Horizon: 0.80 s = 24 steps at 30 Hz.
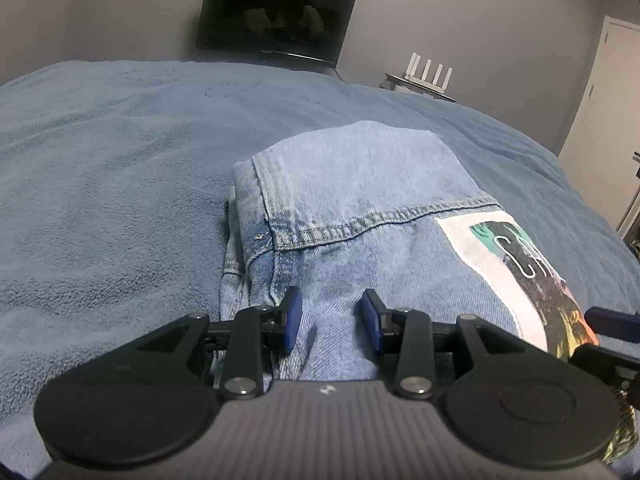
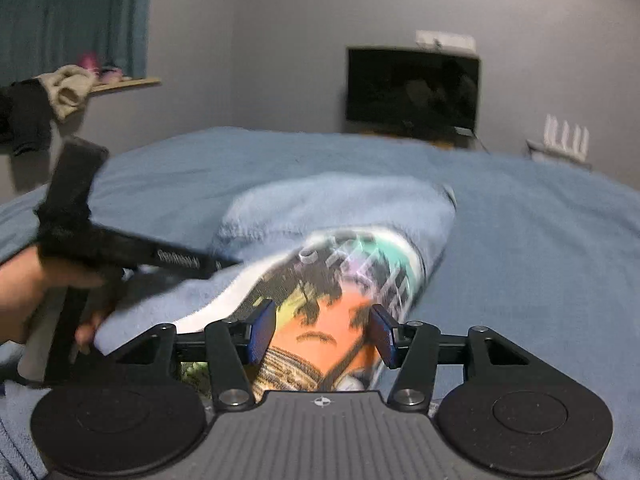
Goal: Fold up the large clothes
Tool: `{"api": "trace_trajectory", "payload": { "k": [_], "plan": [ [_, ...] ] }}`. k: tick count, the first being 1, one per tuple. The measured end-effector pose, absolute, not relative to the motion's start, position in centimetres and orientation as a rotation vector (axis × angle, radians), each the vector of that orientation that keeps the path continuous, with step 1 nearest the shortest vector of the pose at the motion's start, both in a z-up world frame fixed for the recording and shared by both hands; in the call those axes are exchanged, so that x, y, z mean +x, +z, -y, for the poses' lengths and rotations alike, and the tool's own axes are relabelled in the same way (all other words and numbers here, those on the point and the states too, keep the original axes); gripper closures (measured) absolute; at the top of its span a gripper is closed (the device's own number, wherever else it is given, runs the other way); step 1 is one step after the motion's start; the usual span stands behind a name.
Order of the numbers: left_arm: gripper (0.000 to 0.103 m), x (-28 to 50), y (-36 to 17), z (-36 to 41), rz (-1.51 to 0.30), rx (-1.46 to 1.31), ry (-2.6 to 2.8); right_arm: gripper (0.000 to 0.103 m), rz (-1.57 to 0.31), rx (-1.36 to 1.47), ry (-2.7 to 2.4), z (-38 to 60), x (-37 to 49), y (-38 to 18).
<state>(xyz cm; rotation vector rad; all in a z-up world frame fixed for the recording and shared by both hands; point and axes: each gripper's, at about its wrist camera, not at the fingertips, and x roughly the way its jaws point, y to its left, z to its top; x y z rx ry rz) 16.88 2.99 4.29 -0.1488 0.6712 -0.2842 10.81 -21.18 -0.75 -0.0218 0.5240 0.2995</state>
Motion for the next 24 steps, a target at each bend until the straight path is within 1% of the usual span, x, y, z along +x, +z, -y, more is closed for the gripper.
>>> {"api": "trace_trajectory", "payload": {
  "k": [1,2,3,4,7,9,12,13,18,21,24],
  "plan": [
    [0.068,16.9,4.3,-2.9,-0.669,-0.141,-0.284,0.04,-0.525,0.0,0.287,21.4,10.6,-0.9],
    [0.068,16.9,4.2,-2.9,-0.668,-0.14,-0.284,0.036,-0.53,0.028,0.274,21.7,10.8,-1.2],
    [0.068,16.9,4.2,-2.9,-0.667,-0.143,-0.284,0.03,-0.539,0.058,0.266,22.1,11.1,-1.3],
    [0.068,17.0,4.2,-2.9,-0.665,-0.142,-0.285,0.028,-0.547,0.084,0.267,22.3,11.4,-1.4],
    [0.068,16.9,4.2,-2.8,-0.658,-0.135,-0.285,0.027,-0.576,0.159,0.27,23.2,11.3,-1.6],
    [0.068,16.7,4.1,-2.8,-0.649,-0.131,-0.285,0.027,-0.583,0.161,0.259,23.1,10.7,-1.1],
    [0.068,16.5,3.9,-2.8,-0.642,-0.132,-0.282,0.021,-0.6,0.151,0.248,23.4,9.1,-0.3],
    [0.068,16.4,3.9,-2.8,-0.641,-0.133,-0.28,0.021,-0.604,0.152,0.243,23.7,8.2,0.0],
    [0.068,15.8,4.2,-2.6,-0.647,-0.13,-0.271,0.022,-0.615,0.137,0.241,24.4,4.5,0.3],
    [0.068,15.1,4.6,-2.3,-0.652,-0.114,-0.261,0.023,-0.611,0.119,0.219,23.9,4.3,0.0],
    [0.068,14.7,4.7,-2.0,-0.651,-0.099,-0.253,0.023,-0.618,0.023,0.238,21.7,4.3,-0.9]
  ]
}}
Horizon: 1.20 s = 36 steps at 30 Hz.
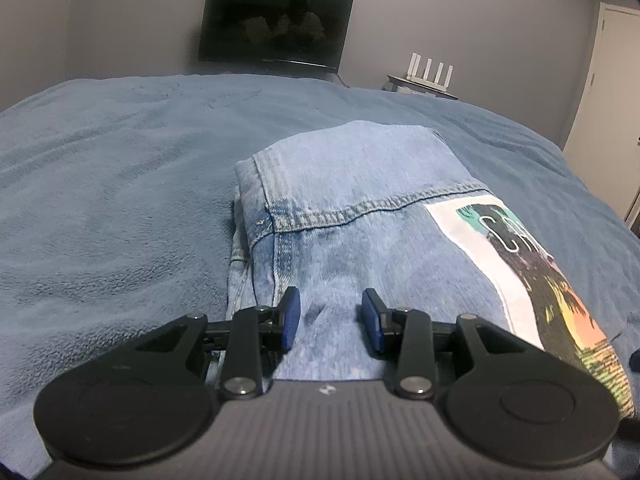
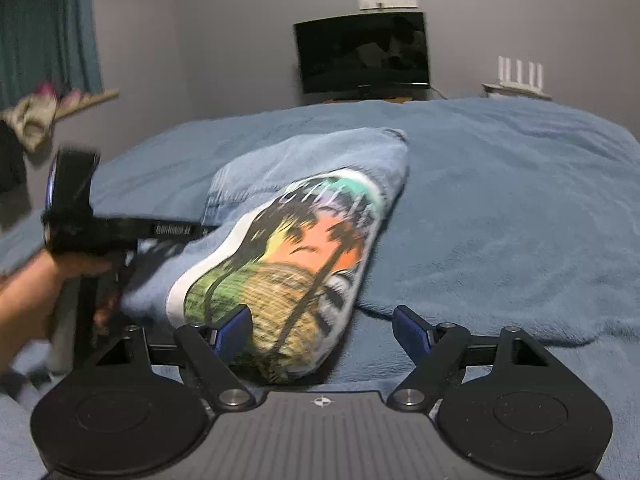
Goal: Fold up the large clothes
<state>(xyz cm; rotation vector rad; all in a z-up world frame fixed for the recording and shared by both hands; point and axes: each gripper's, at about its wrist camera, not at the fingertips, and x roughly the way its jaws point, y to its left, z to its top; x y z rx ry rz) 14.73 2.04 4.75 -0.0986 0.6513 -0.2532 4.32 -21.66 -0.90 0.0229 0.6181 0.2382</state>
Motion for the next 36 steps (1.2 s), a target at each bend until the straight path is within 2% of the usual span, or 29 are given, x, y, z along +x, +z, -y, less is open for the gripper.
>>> {"api": "trace_trajectory", "payload": {
  "k": [3,5,7,10,11,13,15,17,18,19,23,25,30,32,35,36],
  "plan": [
    [0.068,14.8,4.6,-2.0,-0.652,-0.099,-0.251,0.024,-0.65,-0.153,0.217,18.7,4.3,-2.4],
    [0.068,14.9,4.5,-2.0,-0.653,-0.098,-0.253,0.029,-0.654,-0.203,0.22,17.6,4.4,-3.1],
    [0.068,15.1,4.4,-2.0,-0.651,-0.098,-0.256,0.036,-0.624,-0.212,0.177,17.1,4.5,-3.3],
    [0.068,15.3,4.2,-2.3,-0.649,-0.105,-0.265,0.039,-0.609,-0.177,0.117,17.4,5.0,-3.8],
    [0.068,15.2,4.1,-2.3,-0.648,-0.105,-0.27,0.039,-0.622,-0.179,0.096,17.4,5.2,-4.2],
    [0.067,15.3,4.0,-2.2,-0.643,-0.097,-0.274,0.031,-0.631,-0.176,0.086,17.5,5.5,-4.6],
    [0.067,15.4,4.0,-2.2,-0.642,-0.092,-0.273,0.03,-0.614,-0.189,0.081,17.4,5.5,-4.5],
    [0.067,15.6,4.1,-2.3,-0.645,-0.095,-0.274,0.039,-0.592,-0.184,0.101,17.4,5.3,-4.3],
    [0.067,15.6,4.1,-2.3,-0.649,-0.104,-0.273,0.048,-0.581,-0.17,0.108,17.6,5.1,-4.2],
    [0.066,15.6,4.1,-2.2,-0.651,-0.106,-0.274,0.05,-0.574,-0.165,0.093,17.9,4.7,-3.9],
    [0.066,15.3,4.1,-1.3,-0.633,-0.042,-0.283,0.045,-0.626,-0.056,0.06,20.3,5.0,-4.1],
    [0.066,15.2,4.1,-1.3,-0.63,-0.034,-0.28,0.038,-0.644,-0.026,0.049,20.8,5.2,-4.2],
    [0.066,15.2,4.2,-1.7,-0.631,-0.05,-0.28,0.031,-0.666,-0.006,0.057,20.9,5.1,-4.0],
    [0.066,15.3,4.2,-2.1,-0.634,-0.093,-0.277,0.032,-0.657,0.003,0.064,21.3,5.0,-3.8],
    [0.066,15.2,4.4,-1.8,-0.627,-0.102,-0.263,0.039,-0.629,-0.005,0.074,21.5,4.9,-3.3],
    [0.066,15.2,4.7,-1.7,-0.627,-0.108,-0.256,0.046,-0.611,-0.028,0.076,21.3,4.6,-3.1]
  ]
}}
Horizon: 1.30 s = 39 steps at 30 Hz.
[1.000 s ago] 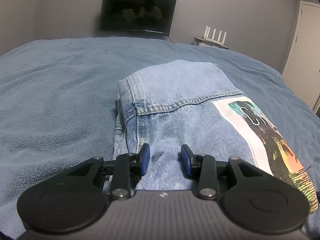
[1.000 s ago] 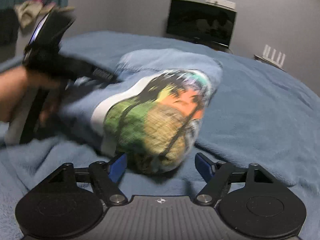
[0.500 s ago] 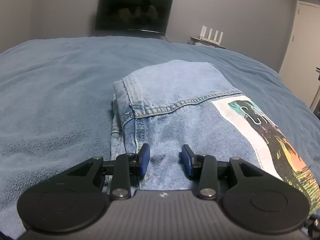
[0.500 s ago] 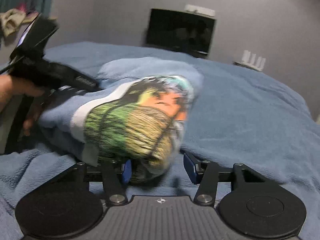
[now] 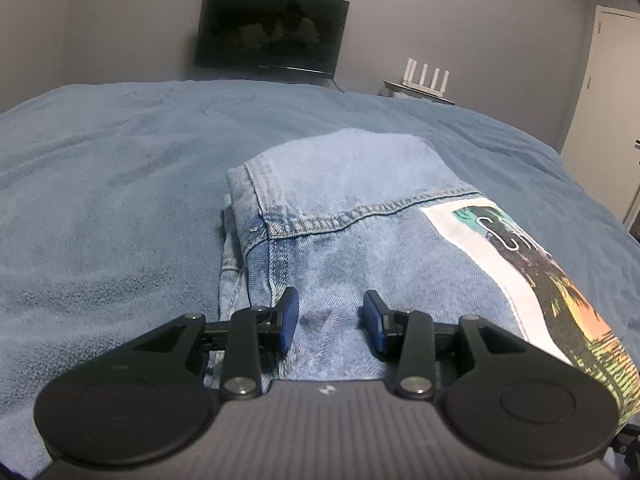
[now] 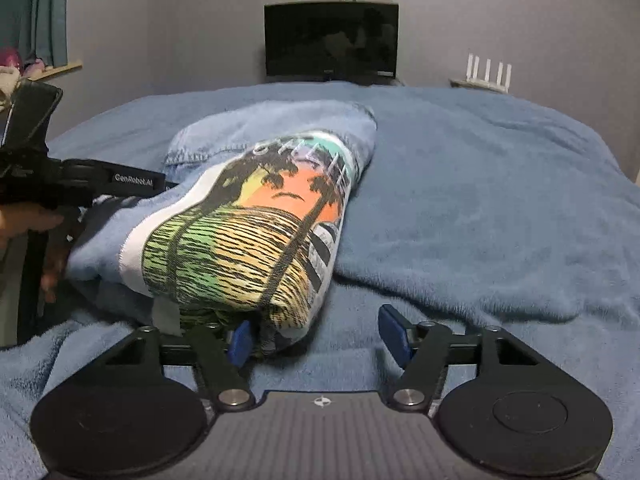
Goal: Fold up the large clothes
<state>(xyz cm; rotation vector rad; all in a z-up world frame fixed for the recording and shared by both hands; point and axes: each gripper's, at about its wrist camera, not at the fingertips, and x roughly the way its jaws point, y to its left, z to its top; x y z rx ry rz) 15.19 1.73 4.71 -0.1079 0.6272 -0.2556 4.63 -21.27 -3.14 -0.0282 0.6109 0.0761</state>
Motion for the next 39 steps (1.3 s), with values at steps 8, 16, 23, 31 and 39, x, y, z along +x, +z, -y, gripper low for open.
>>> {"api": "trace_trajectory", "payload": {
  "k": [8,16,23,31,39],
  "plan": [
    [0.064,14.3,5.1,-0.3,-0.6,-0.055,-0.322,0.042,-0.654,0.063,0.001,24.0,5.7,-3.7],
    [0.062,13.3,4.6,-0.3,-0.601,-0.028,-0.302,0.035,-0.677,0.052,0.015,23.6,5.3,-4.6],
    [0.032,10.3,6.4,-1.0,-0.648,-0.052,-0.149,0.016,-0.763,0.145,-0.004,25.5,5.6,-5.1],
    [0.031,3.1,9.0,-7.1,-0.664,-0.431,-0.049,0.009,-0.828,0.092,0.186,26.3,1.4,-0.2],
    [0.028,1.1,9.8,-2.9,-0.767,-0.216,-0.076,0.005,-0.737,0.093,0.2,26.4,0.4,-1.1]
  ]
}}
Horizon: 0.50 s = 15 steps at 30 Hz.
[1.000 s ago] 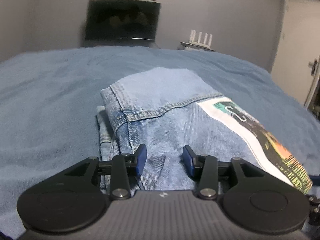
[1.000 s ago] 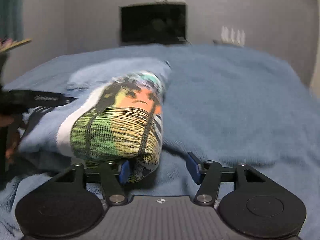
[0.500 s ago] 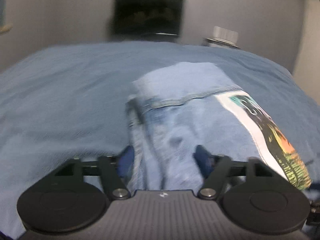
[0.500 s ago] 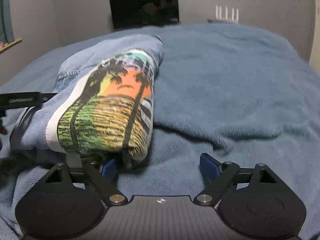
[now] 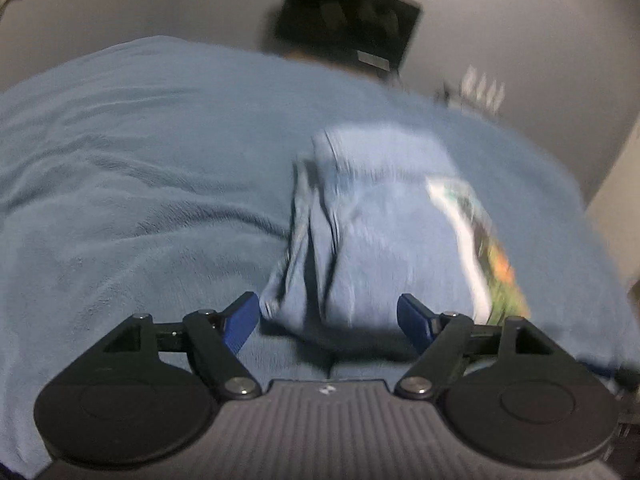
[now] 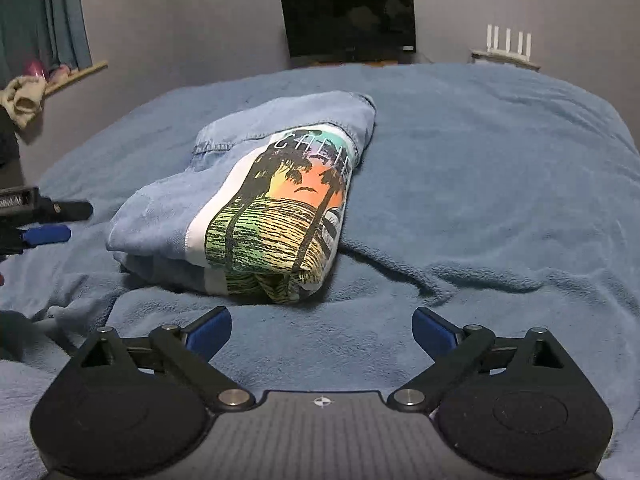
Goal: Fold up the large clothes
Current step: 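Open both grippers and pull them back from the folded jacket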
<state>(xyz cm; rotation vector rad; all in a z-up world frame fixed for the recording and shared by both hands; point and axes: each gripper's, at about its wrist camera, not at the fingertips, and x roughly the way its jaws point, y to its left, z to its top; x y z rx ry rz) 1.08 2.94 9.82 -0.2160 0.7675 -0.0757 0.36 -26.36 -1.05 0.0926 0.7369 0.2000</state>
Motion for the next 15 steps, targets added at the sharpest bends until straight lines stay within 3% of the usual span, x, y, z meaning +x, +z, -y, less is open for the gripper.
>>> {"api": "trace_trajectory", "payload": {
  "k": [8,15],
  "plan": [
    [0.028,3.4,4.9,3.1,-0.985,0.165,-0.055,0.011,-0.845,0.055,0.203,22.7,4.2,-4.8],
    [0.013,4.7,2.8,1.7,-1.118,0.08,-0.042,0.011,-0.989,0.12,0.165,23.9,3.9,-6.0]
  ]
}}
